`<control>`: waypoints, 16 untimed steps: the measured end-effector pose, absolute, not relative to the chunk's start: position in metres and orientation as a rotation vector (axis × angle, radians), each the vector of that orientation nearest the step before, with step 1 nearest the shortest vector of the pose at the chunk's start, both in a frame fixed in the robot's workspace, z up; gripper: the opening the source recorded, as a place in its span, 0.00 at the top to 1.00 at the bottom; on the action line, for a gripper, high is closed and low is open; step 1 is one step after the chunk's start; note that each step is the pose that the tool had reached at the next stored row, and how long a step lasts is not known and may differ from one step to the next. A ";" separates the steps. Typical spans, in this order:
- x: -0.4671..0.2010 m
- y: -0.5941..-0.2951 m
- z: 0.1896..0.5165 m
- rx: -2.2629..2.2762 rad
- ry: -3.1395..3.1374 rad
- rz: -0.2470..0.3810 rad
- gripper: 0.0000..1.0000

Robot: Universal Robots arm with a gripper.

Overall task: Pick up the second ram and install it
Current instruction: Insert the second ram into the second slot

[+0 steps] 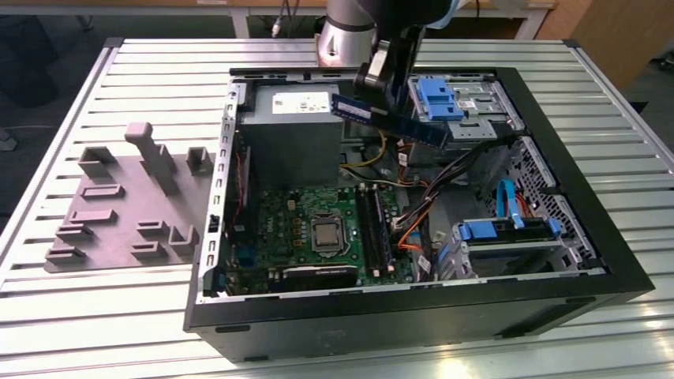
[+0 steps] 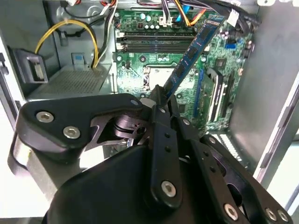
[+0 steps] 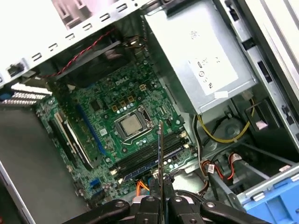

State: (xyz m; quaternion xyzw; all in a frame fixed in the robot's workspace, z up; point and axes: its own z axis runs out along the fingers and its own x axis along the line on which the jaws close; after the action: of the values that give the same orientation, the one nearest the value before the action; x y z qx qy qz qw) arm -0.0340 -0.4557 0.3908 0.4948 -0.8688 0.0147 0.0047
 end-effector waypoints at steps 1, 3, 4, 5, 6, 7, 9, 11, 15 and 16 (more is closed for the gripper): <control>-0.034 -0.456 0.391 1.528 -2.733 0.046 0.86; -0.034 -0.456 0.390 1.481 -2.758 0.046 0.86; -0.034 -0.456 0.390 1.458 -2.771 0.046 0.86; -0.034 -0.456 0.390 1.434 -2.783 0.046 0.86; -0.034 -0.456 0.389 1.410 -2.795 0.046 0.86; -0.034 -0.456 0.389 1.385 -2.807 0.046 0.86; -0.034 -0.456 0.389 1.332 -2.832 0.046 0.86; -0.034 -0.456 0.388 1.280 -2.855 0.046 0.86; -0.034 -0.456 0.387 1.175 -2.899 0.045 0.86; -0.034 -0.456 0.387 1.148 -2.909 0.045 0.86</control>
State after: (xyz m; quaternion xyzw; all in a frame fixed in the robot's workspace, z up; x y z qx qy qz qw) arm -0.0340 -0.4557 0.3865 0.3672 -0.9300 0.0145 0.0068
